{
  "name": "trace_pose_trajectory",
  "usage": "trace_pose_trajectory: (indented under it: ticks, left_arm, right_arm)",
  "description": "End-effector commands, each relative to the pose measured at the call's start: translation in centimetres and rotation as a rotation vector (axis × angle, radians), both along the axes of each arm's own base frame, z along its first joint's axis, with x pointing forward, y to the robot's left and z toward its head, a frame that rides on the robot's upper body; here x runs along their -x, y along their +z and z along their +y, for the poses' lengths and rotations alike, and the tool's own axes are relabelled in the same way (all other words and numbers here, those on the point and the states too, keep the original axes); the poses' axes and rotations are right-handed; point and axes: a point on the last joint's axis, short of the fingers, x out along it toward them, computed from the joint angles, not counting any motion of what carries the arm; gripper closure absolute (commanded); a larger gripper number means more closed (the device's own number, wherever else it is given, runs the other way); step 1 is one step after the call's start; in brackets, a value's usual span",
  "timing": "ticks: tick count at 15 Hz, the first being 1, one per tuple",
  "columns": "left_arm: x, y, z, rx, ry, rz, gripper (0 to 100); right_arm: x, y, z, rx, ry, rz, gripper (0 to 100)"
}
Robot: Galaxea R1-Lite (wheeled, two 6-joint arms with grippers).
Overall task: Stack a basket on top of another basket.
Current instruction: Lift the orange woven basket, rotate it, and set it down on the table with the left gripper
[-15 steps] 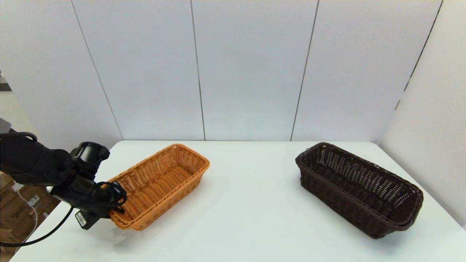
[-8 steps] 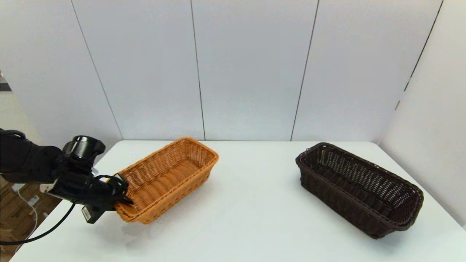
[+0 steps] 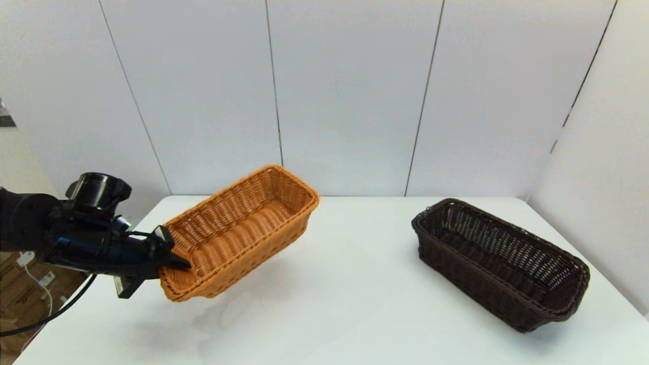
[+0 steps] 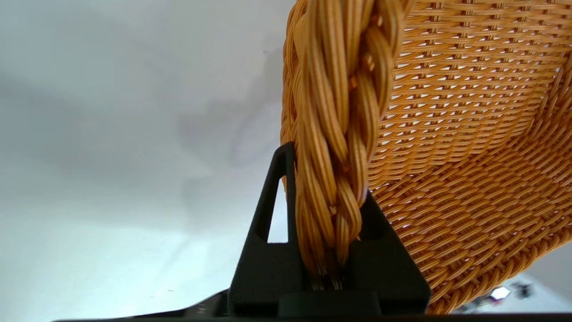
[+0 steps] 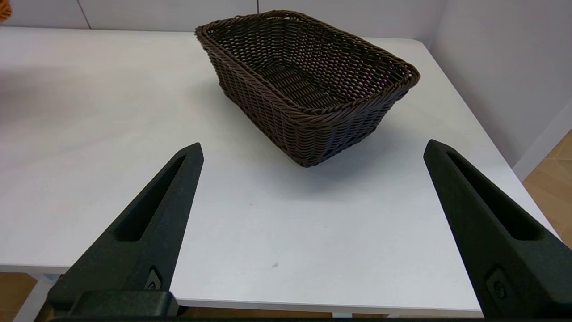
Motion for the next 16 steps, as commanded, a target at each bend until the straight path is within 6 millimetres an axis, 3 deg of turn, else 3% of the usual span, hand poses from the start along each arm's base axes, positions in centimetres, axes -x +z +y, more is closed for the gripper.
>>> trace_pose_trajectory:
  ticks: [1,7,12,16]
  left_arm:
    - [0.3,0.4,-3.5,-0.057,-0.223,-0.036,100]
    - [-1.0,1.0,-10.5,-0.161,-0.464,-0.035,100]
    - [-2.7,0.5,-13.0,-0.22,-0.568,0.008,100]
    - [-2.6,-0.7,-14.2,-0.237,-0.655,0.016,100]
  right_arm:
    - [0.0,0.0,0.0,0.0,0.0,0.001,0]
    - [0.0,0.0,0.0,0.0,0.0,0.002,0]
    - [0.0,0.0,0.0,0.0,0.0,0.002,0]
    - [0.0,0.0,0.0,-0.001,0.0,0.001,0]
